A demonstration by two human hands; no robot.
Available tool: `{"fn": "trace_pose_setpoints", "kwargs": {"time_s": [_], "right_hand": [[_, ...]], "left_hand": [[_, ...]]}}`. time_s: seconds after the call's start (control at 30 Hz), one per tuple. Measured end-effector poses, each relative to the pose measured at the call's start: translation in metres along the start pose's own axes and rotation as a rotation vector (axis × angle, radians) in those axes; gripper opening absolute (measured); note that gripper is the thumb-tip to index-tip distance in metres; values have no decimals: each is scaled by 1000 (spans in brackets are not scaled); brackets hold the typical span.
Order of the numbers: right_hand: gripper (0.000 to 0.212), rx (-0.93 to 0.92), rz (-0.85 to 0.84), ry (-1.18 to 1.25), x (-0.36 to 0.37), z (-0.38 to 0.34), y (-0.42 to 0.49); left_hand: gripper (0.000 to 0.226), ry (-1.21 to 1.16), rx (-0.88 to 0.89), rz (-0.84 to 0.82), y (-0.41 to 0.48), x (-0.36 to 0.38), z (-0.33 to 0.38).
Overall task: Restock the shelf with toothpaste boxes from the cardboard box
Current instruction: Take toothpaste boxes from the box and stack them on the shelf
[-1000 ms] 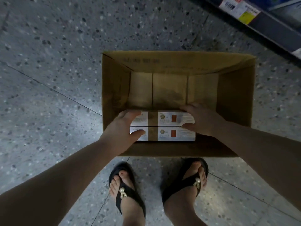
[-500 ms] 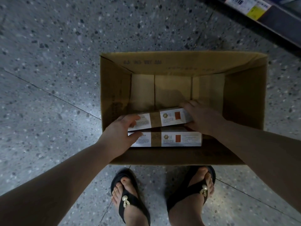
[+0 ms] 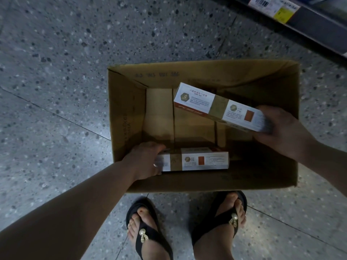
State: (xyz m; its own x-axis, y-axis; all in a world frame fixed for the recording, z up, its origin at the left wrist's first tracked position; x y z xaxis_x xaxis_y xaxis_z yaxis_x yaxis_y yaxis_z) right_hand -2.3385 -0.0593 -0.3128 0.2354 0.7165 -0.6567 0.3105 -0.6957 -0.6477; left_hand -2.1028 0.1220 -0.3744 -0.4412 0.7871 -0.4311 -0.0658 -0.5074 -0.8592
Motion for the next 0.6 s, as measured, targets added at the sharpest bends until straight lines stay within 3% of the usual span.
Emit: {"fn": "trace_pose_setpoints", "kwargs": {"time_s": [0.13, 0.33, 0.43, 0.6], "right_hand": [[62, -25, -12, 16, 12, -5, 1], [60, -34, -34, 36, 24, -9, 1], [60, -36, -23, 28, 20, -12, -1], [60, -97, 36, -10, -12, -28, -14]], "left_hand": [[75, 31, 46, -8, 6, 5, 2], [73, 184, 36, 164, 5, -4, 8], [60, 124, 30, 214, 1, -16, 9], [62, 20, 40, 282, -34, -49, 22]]}}
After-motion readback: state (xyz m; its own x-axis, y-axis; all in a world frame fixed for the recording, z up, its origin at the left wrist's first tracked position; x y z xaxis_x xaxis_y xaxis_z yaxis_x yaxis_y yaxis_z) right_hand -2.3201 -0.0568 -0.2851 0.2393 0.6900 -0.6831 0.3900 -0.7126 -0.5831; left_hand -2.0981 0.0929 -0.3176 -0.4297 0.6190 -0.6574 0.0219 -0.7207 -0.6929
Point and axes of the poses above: each hand's wrist, its own y-axis towards the middle knuckle, its own x-axis out of the palm, z = x × y, the point moved 8 cm from there along y, towards the middle knuckle, and after that the axes turned 7 degrees about y, right-handed, at the moved point
